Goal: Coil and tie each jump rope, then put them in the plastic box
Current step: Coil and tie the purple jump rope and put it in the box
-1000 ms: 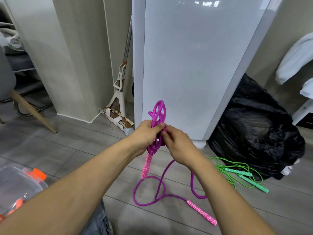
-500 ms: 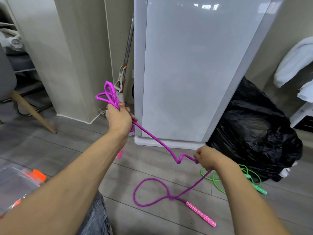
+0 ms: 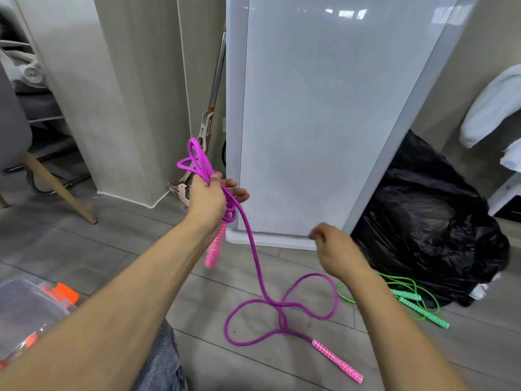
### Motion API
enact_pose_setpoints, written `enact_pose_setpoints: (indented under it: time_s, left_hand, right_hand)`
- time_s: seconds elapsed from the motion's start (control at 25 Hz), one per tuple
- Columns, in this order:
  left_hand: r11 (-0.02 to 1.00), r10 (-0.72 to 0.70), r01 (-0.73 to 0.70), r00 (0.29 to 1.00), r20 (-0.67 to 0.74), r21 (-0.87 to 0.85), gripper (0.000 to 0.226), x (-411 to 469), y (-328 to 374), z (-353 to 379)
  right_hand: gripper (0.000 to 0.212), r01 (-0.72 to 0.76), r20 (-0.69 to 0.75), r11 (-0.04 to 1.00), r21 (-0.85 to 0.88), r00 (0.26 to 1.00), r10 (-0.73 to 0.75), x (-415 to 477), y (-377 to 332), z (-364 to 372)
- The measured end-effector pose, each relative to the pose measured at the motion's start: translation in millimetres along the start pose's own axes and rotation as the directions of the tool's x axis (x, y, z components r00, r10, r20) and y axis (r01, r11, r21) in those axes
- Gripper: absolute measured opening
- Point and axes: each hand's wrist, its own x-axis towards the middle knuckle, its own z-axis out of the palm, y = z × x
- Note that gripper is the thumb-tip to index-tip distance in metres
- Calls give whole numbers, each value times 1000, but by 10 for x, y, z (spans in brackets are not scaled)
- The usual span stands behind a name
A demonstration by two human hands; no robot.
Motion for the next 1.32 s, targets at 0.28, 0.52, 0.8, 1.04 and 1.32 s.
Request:
enact_pose_setpoints:
  time_s: [0.28,0.52,0.8,1.04,1.32]
  left_hand:
    - [979,-143,163,977,155,-122,10,-130,-78,141]
    - [995,-101,102,994,32,-10,20,118,-52,-35]
    - [859,-11,-126,964,265,496,10,-7,-24,-92]
    - [734,-198,-227,830,521,641,16,-335,-111,62]
    - [724,-305,-236,734,607,648,18,-401,-241,108]
  right_hand:
    - [12,105,158,695,711,940,-304,-169,-655,324]
    - [25,-70,405,707,704,857,-319,-95,-354,106]
    - [22,180,177,961,210,960,-218,-50,-67,-185]
    - [18,317,-103,925,212,948,-301,-123,-365,-114]
    - [22,278,-278,957,81,929,-246,-137,-357,-133]
